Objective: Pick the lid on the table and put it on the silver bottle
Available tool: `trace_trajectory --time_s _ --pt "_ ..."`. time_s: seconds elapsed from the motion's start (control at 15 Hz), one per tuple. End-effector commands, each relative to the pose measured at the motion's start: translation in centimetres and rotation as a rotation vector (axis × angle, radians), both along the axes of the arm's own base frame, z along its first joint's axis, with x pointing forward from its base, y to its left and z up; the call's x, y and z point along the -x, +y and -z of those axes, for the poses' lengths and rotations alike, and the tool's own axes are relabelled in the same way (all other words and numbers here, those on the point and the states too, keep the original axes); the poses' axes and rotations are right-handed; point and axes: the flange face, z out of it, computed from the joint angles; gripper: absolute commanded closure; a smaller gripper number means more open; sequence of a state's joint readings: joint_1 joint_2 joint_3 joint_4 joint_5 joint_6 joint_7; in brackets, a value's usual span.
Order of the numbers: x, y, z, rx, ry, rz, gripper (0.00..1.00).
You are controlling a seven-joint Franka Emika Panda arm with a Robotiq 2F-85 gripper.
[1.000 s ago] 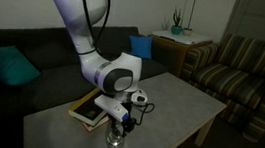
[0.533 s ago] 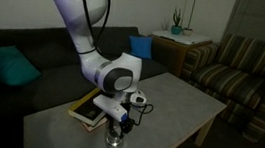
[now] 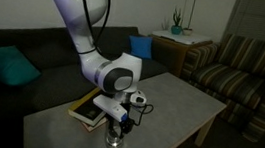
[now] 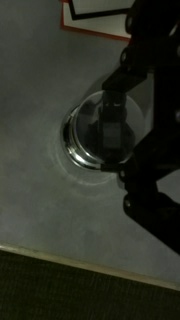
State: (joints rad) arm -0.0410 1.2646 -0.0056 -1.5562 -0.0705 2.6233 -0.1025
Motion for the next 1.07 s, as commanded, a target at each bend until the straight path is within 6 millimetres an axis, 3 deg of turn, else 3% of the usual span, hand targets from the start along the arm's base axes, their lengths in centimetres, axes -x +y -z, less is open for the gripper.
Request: trace_trajectory --time_s 0.0,0.73,0.8,1.0 --pt "0.83 -0.66 0.42 -0.025 0.025 0.006 0.55" --pt "1.67 -1.17 1.20 -0.027 0.045 0.018 0.55" --pt "1.65 -1.16 1.23 -0.030 0.046 0.021 0.08" --pt "1.74 -1.13 1.02 -0.027 0.036 0.022 0.00"
